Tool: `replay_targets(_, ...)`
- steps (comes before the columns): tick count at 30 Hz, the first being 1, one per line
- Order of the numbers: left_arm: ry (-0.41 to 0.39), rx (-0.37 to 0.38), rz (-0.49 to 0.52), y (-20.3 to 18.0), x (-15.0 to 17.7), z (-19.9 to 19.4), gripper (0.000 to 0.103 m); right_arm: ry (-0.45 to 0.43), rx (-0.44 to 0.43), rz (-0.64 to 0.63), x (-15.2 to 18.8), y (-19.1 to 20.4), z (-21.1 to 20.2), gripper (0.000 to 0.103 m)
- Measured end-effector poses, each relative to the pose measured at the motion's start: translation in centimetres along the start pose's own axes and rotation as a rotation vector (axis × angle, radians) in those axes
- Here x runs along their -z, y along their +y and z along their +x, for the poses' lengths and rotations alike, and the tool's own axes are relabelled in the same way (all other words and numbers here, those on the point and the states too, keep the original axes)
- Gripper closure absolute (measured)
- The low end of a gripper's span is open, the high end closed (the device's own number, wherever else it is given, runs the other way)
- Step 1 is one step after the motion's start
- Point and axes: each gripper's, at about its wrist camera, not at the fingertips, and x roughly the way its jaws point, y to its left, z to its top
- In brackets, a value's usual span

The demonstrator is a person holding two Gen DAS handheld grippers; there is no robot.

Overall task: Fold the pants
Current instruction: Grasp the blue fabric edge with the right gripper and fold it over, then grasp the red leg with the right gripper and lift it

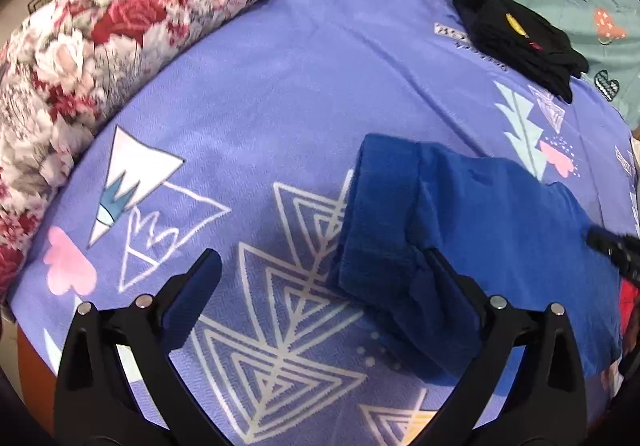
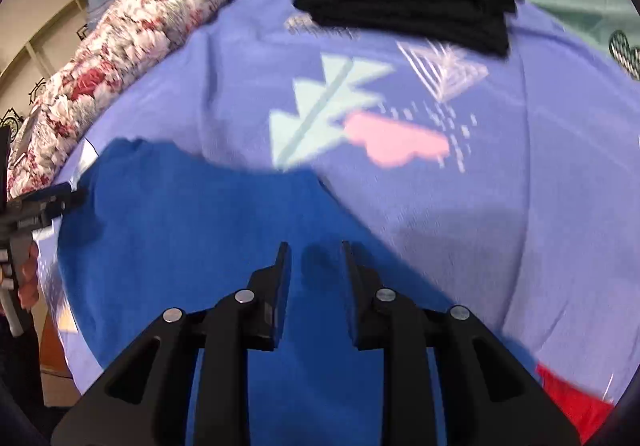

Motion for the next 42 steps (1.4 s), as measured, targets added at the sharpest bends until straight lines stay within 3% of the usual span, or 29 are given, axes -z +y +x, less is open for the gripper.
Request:
replay_targets(1,0.011,-0.003,-0.007,0.1,0.0,0.5,0.002,0.009,0.054,0.021,0.7,-1.4,0.2,0.079)
replay_targets(2,0.019,0.009,-0.019,0.2,0.1,0.9,0.002,-0.006,0.016,0.067,1.1,-2.8,-0.1,0.087)
replay_targets(4,0.026,0.028,-0.06,0.7,0.2,1.0,0.002,-0.008,-0.033,0.159,1.5,-4.8,-0.8,0.09)
replay_targets(7,0.022,-0.005,-0.057,0.4,0.3,0.2,0.002,-0.059,0.039,0.139,2.2,-4.5,-2.9,0.083)
replay_targets(9,0.0,-0.015,-0.043,-0.1,0.4,-0.8,0.002,-0.081,-0.014,0.132,2.8,-3.9,-4.1,0.062)
replay_targets(11,-0.022,-0.005,-0.033,-0.5,0.6,-1.7,0.002,-0.081,-0.05,0.113,3.9,-3.6,-4.7,0.056)
replay_targets(15,-0.006,-0.034,0.005,-1.7,0.8,-1.1,0.002,-0.006,0.058,0.141,5.9,-5.1,-3.9,0.056)
replay_targets(21,0.055,-0.015,-0.069,-0.7,1.4,0.2,0.002,-0.074,0.053,0.266,8.3,-8.5,-7.2,0.055)
replay_targets(26,0.001,-0.035,-0.019,-1.3,1.3,-2.2,0.002,-0.118,0.015,0.308,11.3,-9.7,-10.5,0.044)
replay_targets(31,-0.063,0.034,0.038,-4.0,0.9,-4.0,0.002,-0.073,0.094,0.382,14.0,-11.9,-9.7,0.044)
replay_targets(33,-0.054,0.02,0.074,-5.4,0.9,-4.0,0.002,-0.103,0.082,0.411,14.5,-12.5,-10.5,0.044)
replay_targets(36,-0.074,0.063,0.108,-7.0,1.2,-5.0,0.002,-0.209,0.088,0.438,15.1,-13.2,-13.4,0.044)
replay_targets(38,-0.097,0.066,0.143,-8.0,1.4,-5.7,0.002,-0.254,0.118,0.465,15.9,-14.0,-15.4,0.044)
replay_targets(42,-0.133,0.044,0.235,-10.2,2.3,-6.1,0.002,-0.253,0.243,0.526,17.7,-16.2,-17.7,0.043)
